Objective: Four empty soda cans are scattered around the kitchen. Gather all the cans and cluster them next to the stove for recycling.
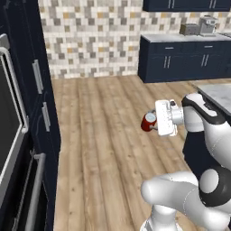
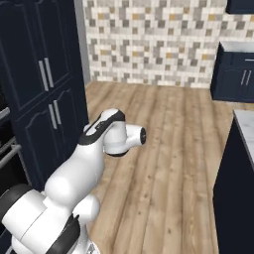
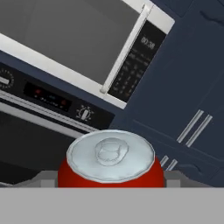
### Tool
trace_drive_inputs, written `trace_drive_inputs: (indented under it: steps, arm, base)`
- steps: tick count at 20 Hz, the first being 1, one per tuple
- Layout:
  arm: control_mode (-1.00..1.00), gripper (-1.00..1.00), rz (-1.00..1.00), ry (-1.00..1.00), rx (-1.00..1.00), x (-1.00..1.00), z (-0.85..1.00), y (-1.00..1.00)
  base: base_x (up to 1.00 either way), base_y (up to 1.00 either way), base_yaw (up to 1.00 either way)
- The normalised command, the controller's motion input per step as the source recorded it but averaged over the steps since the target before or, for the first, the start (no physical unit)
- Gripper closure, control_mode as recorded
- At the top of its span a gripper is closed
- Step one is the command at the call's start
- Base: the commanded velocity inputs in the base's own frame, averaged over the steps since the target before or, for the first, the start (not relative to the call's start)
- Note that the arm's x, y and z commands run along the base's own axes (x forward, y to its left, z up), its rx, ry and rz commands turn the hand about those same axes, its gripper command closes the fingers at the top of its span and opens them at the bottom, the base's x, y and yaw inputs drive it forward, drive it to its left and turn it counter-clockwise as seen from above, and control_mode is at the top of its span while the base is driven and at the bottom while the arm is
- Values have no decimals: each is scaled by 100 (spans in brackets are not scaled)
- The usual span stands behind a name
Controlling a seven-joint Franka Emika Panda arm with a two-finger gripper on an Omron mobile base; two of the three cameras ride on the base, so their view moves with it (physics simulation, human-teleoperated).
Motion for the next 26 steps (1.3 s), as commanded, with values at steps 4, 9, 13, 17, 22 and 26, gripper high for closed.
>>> trace_drive_inputs:
  steps: [4,9,13,17,22,26]
  arm:
    - [100,100,0,0,0,0,0,0]
    - [100,100,0,0,0,0,0,0]
    - [100,100,0,0,0,0,0,0]
    - [100,100,0,0,0,0,0,0]
    - [100,100,0,0,0,0,0,0]
    - [100,100,0,0,0,0,0,0]
  base:
    - [100,33,-3]
    - [100,34,-3]
    - [100,32,-3]
    - [100,30,-3]
    - [100,25,-3]
    - [100,18,-2]
